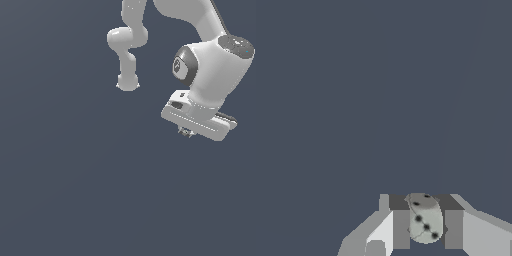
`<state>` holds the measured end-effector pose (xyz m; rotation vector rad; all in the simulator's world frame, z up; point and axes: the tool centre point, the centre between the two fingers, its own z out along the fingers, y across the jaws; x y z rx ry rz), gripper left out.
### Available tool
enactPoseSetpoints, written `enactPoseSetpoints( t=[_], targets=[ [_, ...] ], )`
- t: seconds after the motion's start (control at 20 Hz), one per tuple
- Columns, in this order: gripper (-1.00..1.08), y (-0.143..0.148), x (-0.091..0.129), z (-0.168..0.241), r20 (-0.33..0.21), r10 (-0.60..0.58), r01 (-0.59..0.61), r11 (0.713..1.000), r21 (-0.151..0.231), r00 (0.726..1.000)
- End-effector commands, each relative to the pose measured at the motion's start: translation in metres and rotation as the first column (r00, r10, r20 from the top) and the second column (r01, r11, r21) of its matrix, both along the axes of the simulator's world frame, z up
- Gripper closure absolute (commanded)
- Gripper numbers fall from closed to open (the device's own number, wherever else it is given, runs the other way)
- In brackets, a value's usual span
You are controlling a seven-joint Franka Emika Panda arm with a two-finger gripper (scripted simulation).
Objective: Pick up the object and move it to a goal position.
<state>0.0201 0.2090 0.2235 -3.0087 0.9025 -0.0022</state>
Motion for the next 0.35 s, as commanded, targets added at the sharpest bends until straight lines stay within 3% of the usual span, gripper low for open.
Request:
enactPoseSetpoints(
  t=[0.0, 0.3],
  targets=[
    [1.08, 0.0073, 0.0011, 0.0075, -0.001, -0.001, 0.001, 1.000, -0.001, 1.000],
    [1.08, 0.0126, 0.0028, 0.0123, -0.001, -0.001, 0.001, 1.000, 0.000, 1.000]
  ],
)
